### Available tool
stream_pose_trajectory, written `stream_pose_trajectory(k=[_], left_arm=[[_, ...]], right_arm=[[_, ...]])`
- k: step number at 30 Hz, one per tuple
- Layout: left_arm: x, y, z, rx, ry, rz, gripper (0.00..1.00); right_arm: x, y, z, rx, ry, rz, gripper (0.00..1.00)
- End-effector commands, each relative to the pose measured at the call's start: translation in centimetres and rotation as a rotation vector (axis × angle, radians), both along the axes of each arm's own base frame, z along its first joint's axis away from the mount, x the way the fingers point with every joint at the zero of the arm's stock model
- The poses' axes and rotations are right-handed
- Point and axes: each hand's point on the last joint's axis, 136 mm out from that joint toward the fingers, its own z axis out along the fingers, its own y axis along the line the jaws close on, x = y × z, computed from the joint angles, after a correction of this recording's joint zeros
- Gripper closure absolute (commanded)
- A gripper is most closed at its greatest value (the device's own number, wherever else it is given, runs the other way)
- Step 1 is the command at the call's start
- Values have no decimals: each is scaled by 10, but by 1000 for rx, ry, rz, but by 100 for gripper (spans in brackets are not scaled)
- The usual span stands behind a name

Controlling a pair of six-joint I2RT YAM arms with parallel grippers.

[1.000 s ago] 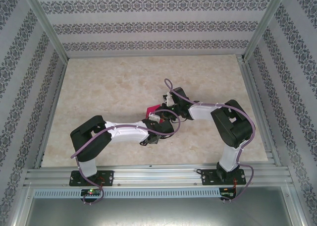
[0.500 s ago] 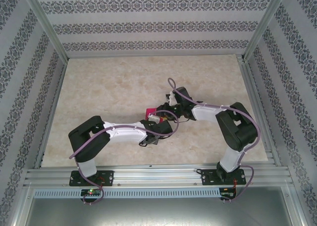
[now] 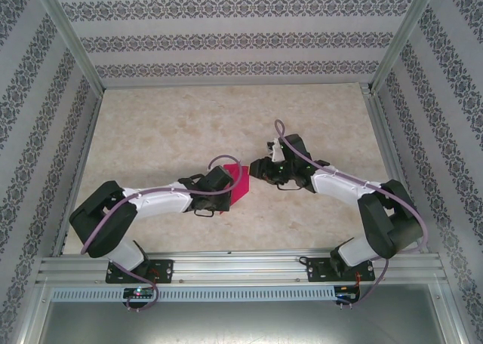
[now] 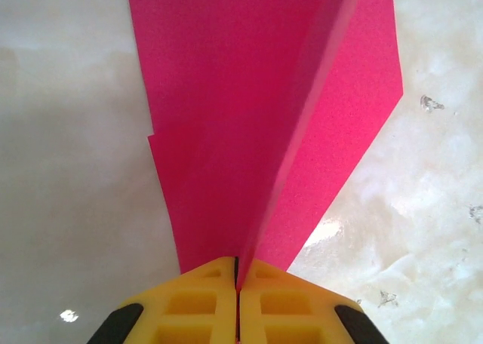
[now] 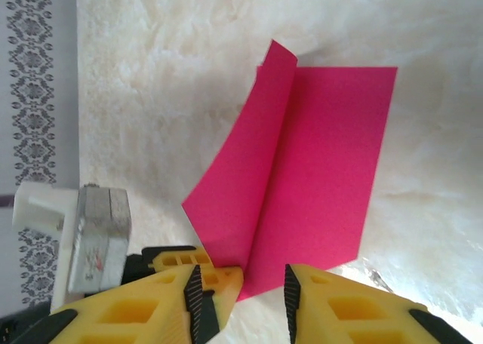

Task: Fold a paper plane with a square sheet of paper (pick it up from the middle)
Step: Fourth fold the wing at the center of the table.

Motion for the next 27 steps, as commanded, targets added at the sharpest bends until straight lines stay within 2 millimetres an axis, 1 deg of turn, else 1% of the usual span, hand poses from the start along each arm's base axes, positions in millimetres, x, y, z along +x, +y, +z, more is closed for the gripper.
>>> stream_pose_trajectory(k=[1, 3, 6, 9, 13, 23, 27], left_arm=[[-1, -22, 10, -151, 9, -79, 91], [-1, -22, 7, -177, 29, -72, 91], [0, -25, 7, -237, 58, -71, 91], [0, -25, 6, -265, 84, -78, 91], [0, -22, 3, -295, 105, -69, 91], [-2, -17, -1, -369, 154, -52, 91], [-3, -13, 0, -405, 172, -43, 91]], right_arm=[[-7, 8, 1, 14, -15, 10, 67], [-11, 18, -1, 19, -10, 32, 70], [-17, 33, -6, 29, -1, 65, 77], [-23, 46, -12, 32, 8, 90, 80], [-24, 63, -17, 56, 19, 116, 82], [-13, 78, -23, 91, 30, 116, 84], [-6, 80, -30, 80, 41, 104, 85]])
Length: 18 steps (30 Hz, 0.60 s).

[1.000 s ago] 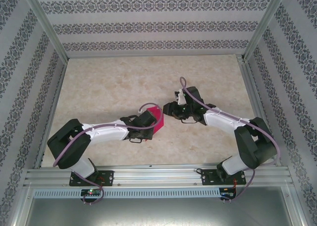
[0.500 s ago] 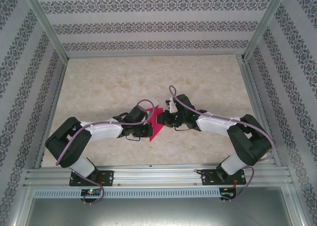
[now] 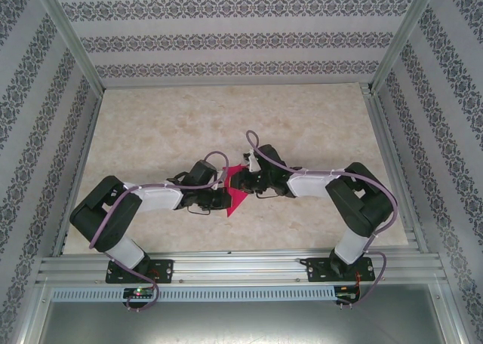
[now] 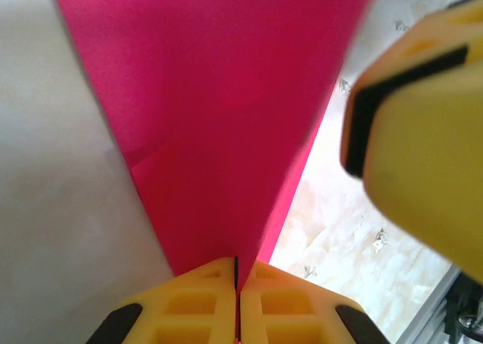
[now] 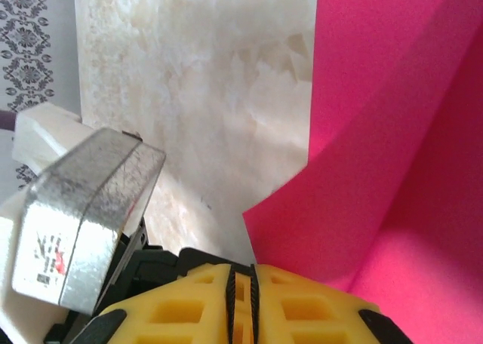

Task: Fold a paper plane with a square sheet of paper (pick it up from the middle)
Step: Fourth fold the wing at the center of the table.

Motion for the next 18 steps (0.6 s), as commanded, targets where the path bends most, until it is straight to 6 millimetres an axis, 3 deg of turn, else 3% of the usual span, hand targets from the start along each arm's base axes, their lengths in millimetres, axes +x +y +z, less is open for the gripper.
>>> stream_pose_trajectory(k=[1, 13, 18], left_arm=[[0, 3, 1, -57, 20, 9, 91], [-8, 19, -2, -127, 78, 37, 91], [-5, 18, 0, -147, 90, 25, 91]], right_arm=[[11, 7, 3, 19, -16, -5, 85], [16, 10, 6, 40, -21, -8, 84], [7, 16, 5, 53, -6, 22, 84]])
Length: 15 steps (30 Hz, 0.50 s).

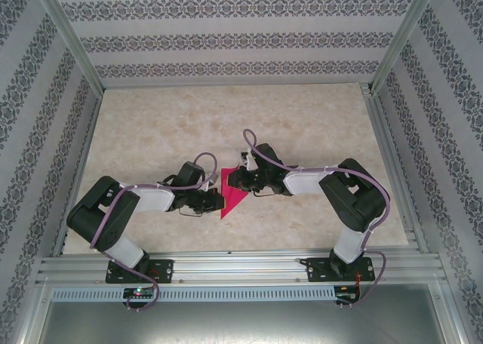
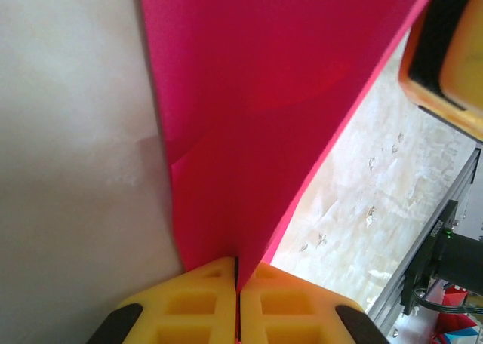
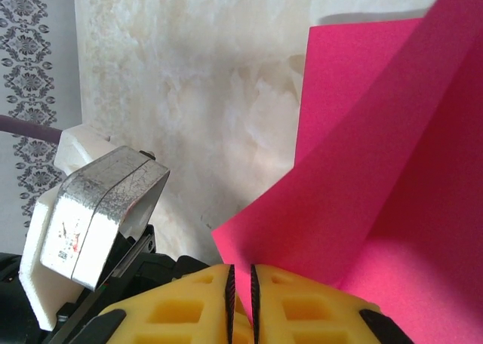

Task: Fold a paper plane with a square sheet of paper (pick it up from the middle)
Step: Fourth fold the wing at the center of the table.

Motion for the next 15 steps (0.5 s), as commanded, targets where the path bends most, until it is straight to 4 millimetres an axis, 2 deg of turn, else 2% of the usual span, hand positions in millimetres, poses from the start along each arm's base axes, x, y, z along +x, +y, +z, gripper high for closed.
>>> stream_pose_trajectory(k=[1, 6, 10, 15], left_arm=[[3, 1, 3, -31, 6, -1, 91], [6, 5, -1, -51, 38, 14, 91], [6, 4, -2, -69, 62, 0, 91], [6, 6, -9, -67, 90, 1, 92]], right_arm=[[-1, 10, 10, 45, -11, 22, 84], [-6, 19, 6, 63, 6, 40, 84], [-2, 21, 2, 65, 14, 25, 84], [5, 14, -10, 25, 21, -18, 84]])
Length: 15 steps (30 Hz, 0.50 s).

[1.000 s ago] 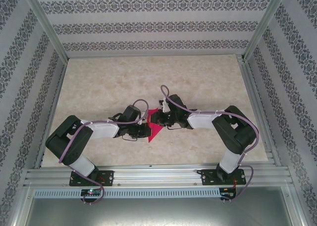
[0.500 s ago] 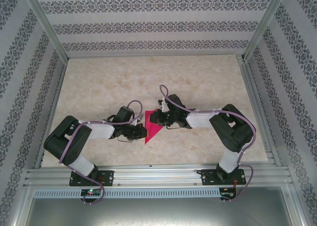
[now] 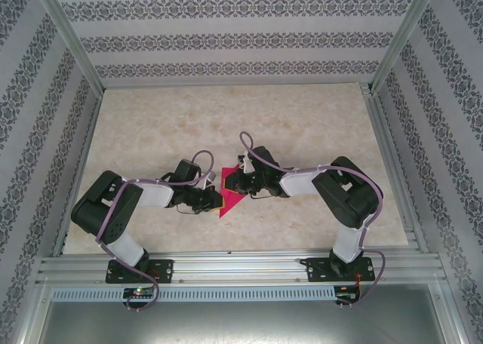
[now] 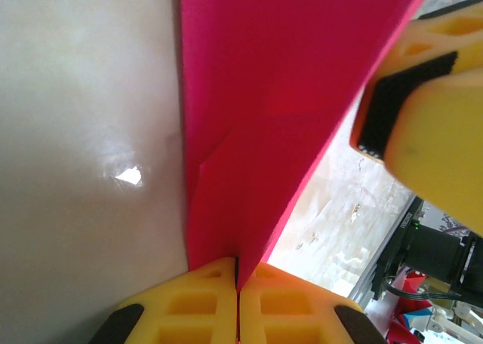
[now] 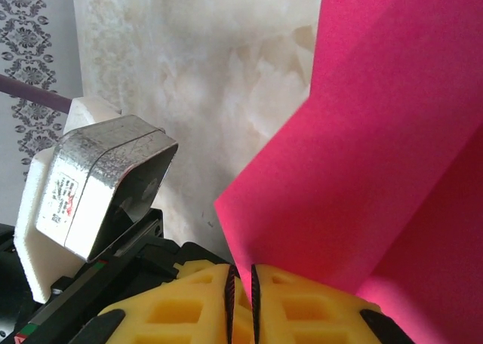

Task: Fold a paper plane with a square sheet of paper (pick it up from the middle)
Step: Fourth fold the wing at the center of the table.

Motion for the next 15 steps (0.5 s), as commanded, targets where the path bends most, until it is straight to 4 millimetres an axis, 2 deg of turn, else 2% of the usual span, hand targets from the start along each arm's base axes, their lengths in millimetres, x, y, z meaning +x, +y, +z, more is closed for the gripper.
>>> stream_pose_trajectory(k=[1, 7, 15], left_arm=[[3, 2, -7, -2, 17, 1, 92], [4, 0, -7, -17, 36, -18, 91], [6, -1, -4, -1, 41, -57, 91]], right_arm=[[10, 1, -3, -5, -12, -34, 84], [10, -4, -10, -17, 6, -57, 83], [3, -18, 6, -16, -42, -84, 82]])
